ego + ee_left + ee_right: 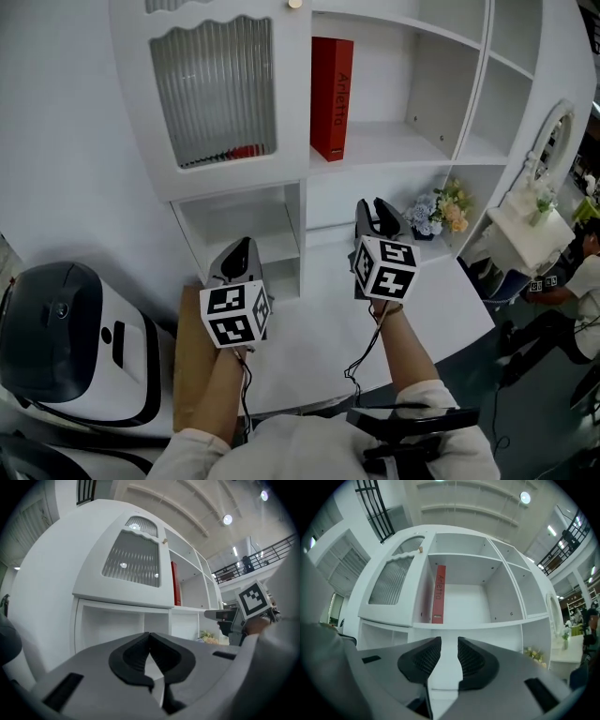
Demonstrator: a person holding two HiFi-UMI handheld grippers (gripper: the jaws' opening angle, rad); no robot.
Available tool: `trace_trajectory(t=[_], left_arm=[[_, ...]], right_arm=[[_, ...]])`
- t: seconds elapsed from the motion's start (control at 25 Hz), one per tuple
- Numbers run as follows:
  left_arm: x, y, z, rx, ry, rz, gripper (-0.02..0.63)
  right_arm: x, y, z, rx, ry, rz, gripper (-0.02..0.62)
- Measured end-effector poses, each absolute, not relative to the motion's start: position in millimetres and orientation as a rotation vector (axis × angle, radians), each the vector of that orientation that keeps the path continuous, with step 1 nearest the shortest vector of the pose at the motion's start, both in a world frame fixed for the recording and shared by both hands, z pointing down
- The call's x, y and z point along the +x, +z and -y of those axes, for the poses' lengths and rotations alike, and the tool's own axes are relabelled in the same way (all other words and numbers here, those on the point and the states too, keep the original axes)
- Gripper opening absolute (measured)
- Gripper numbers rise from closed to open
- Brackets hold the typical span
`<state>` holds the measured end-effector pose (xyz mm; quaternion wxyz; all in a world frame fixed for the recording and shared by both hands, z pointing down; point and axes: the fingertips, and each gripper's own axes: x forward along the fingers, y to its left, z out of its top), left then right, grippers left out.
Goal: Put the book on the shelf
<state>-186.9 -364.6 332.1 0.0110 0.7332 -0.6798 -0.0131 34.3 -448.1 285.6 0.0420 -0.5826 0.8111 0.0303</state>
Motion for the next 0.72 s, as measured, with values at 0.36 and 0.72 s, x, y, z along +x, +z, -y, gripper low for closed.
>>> trace_trajectory(t=[0.36, 0.72], left_arm=[[-161, 359, 373, 2.421, -0.079, 1.95, 0.008], [-153, 394, 366, 2.412, -0.03, 1.882, 0.008]], right_arm=[[57, 326, 422, -1.877, 0.09, -2.445, 0.077], [100, 376, 391, -1.939, 0.004, -2.402, 0.032]])
